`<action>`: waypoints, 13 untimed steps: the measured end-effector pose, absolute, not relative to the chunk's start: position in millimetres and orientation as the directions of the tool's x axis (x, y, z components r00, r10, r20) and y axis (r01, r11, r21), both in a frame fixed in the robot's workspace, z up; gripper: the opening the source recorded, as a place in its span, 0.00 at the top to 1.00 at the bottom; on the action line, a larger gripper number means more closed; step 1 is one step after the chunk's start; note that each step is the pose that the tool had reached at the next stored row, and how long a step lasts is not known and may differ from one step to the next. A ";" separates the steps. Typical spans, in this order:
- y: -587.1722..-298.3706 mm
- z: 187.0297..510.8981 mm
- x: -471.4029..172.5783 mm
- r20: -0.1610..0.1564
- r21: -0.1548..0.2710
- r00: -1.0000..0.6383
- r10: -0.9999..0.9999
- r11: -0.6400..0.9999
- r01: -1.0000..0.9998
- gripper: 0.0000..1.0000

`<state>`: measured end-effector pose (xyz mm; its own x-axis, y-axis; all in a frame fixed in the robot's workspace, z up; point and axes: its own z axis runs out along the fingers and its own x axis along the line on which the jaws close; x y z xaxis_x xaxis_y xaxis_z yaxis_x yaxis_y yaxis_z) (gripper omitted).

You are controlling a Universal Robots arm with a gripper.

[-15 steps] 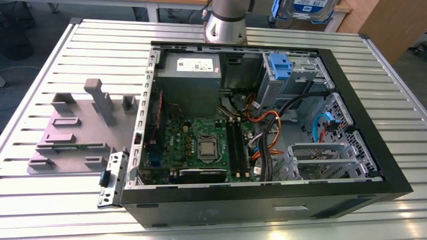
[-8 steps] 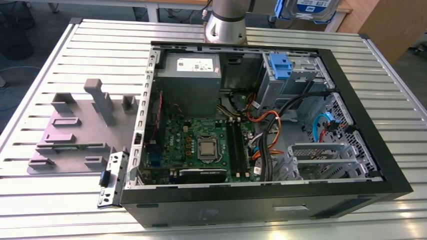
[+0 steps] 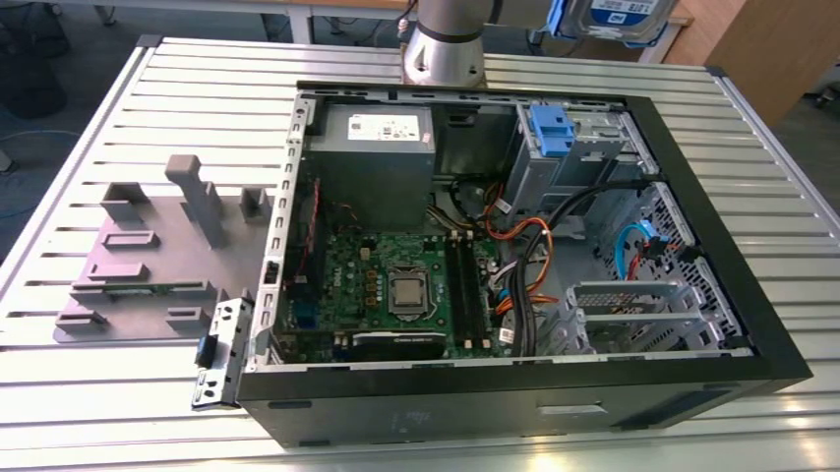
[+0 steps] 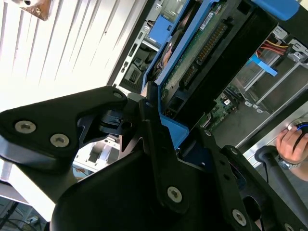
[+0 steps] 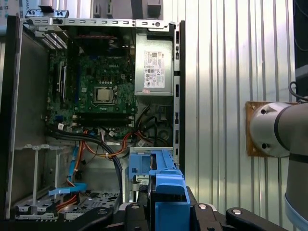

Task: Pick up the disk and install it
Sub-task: 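Pick up the disk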

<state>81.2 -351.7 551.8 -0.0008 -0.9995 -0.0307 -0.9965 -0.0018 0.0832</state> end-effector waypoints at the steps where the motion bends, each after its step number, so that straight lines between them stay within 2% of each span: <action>1: -351.8 551.8 82.0 -0.031 0.083 -0.001 -1.000 -0.002 -0.997 0.63; 13: -351.8 551.8 93.8 -0.031 0.084 -0.001 -1.000 -0.002 -0.996 0.63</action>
<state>93.8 -351.8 551.8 -0.0008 -0.9995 -0.0307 -0.9964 -0.0018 0.0843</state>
